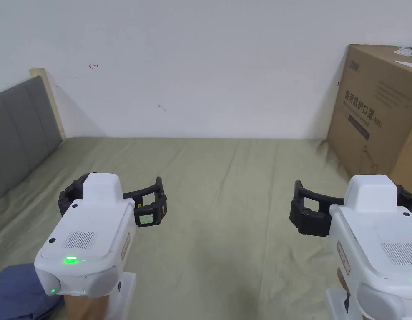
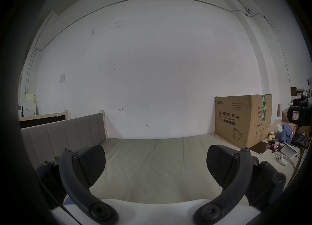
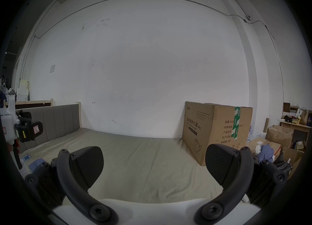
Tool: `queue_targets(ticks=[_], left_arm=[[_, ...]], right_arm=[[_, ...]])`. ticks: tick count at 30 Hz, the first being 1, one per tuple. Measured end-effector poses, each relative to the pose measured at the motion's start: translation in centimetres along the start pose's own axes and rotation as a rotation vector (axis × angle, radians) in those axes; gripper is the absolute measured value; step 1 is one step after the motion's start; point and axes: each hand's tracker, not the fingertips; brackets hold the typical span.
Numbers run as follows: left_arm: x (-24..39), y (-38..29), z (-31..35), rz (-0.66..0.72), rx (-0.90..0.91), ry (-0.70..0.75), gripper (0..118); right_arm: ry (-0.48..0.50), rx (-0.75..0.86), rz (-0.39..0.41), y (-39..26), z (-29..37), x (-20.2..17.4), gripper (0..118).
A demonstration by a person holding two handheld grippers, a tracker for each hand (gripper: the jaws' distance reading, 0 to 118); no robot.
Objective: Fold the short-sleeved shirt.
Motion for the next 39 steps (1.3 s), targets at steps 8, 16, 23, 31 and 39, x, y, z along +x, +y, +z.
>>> queue_targets(ticks=[8, 16, 23, 31, 39], left_arm=[[-0.2, 0.2, -0.1, 0.005, 0.003, 0.006, 118], [-0.3, 0.2, 0.0, 0.009, 0.005, 0.008, 118], [-0.4, 0.0, -0.1, 0.007, 0.000, 0.015, 118], [-0.8, -0.1, -0.1, 0.018, -0.005, 0.020, 118], [-1.1, -0.1, 0.1, 0.023, -0.006, 0.023, 118]], right_arm=[[-0.002, 0.003, 0.001, 0.1, 0.1, 0.0, 118], [-0.006, 0.012, -0.008, 0.2, 0.1, 0.1, 118], [-0.008, 0.008, -0.005, 0.0, 0.1, -0.1, 118], [-0.026, -0.001, -0.022, 0.0, 0.0, -0.3, 118], [-0.045, -0.132, -0.136, 1.1, -0.8, -0.4, 118]])
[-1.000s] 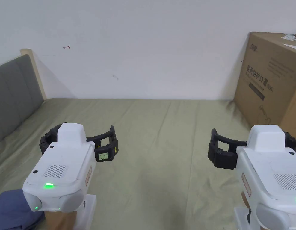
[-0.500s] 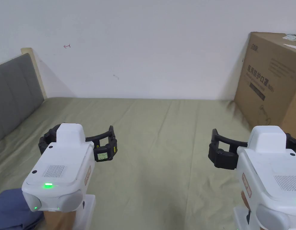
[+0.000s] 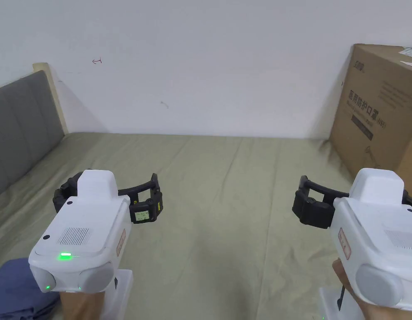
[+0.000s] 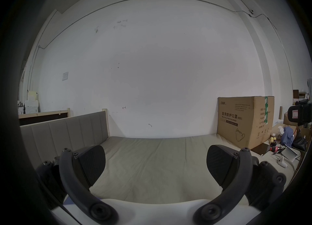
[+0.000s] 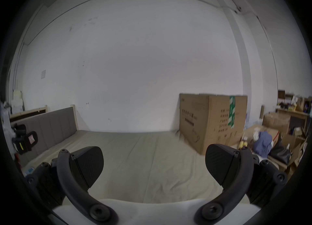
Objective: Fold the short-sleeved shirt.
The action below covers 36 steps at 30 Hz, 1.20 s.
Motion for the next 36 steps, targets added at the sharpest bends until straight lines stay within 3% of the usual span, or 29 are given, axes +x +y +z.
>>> queue_targets(ticks=[4, 7, 11, 30, 36], left_arm=[[0.0, 0.1, 0.1, 0.006, 0.009, -0.005, 118], [0.0, 0.0, 0.0, 0.002, 0.006, -0.006, 118], [0.0, 0.0, 0.0, 0.004, 0.007, -0.010, 118], [0.2, -0.1, -0.1, -0.003, 0.013, -0.015, 118], [0.2, 0.1, 0.0, -0.002, 0.021, -0.014, 118]], right_arm=[[-0.046, -0.256, -0.105, 1.4, -0.7, -0.1, 118], [-0.104, -0.300, -0.180, 1.7, -0.7, -0.1, 117], [-0.108, -0.409, -0.157, 2.3, -1.1, -0.3, 117], [-0.171, -0.394, -0.132, 1.6, -2.4, -0.1, 116], [-0.065, -0.222, -0.153, 1.5, -1.8, 0.5, 116]])
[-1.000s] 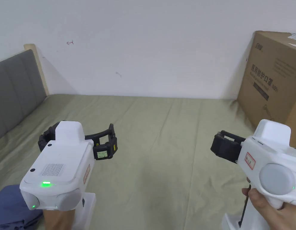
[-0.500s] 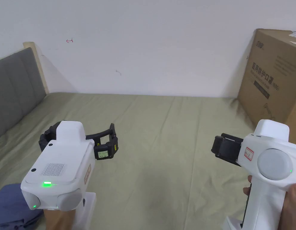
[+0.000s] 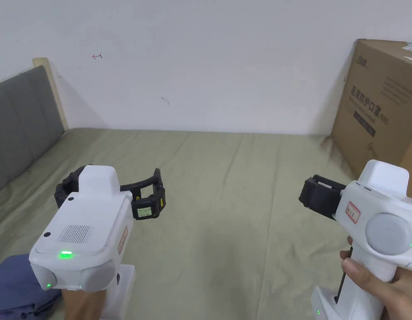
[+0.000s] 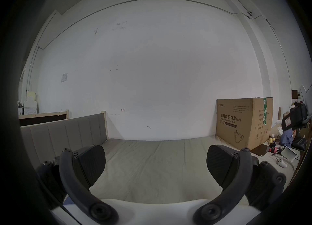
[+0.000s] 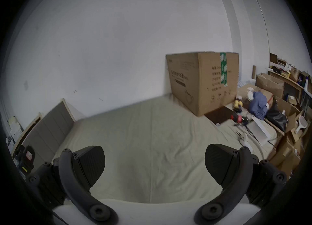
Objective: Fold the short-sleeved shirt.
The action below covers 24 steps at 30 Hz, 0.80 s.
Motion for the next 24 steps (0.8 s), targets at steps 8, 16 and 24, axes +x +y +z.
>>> queue_targets(ticks=[8, 16, 24], left_arm=[[0.0, 0.2, 0.1, -0.002, 0.012, -0.002, 118], [0.0, 0.2, 0.2, -0.004, 0.014, -0.001, 118], [-0.2, 0.1, 0.3, -0.001, 0.011, 0.001, 118]], right_arm=[[0.050, 0.299, 0.125, -1.4, 1.6, -0.4, 117], [0.041, 0.378, 0.170, -2.2, 1.7, 0.0, 117], [0.041, 0.368, 0.183, -2.5, 1.5, 0.1, 117]])
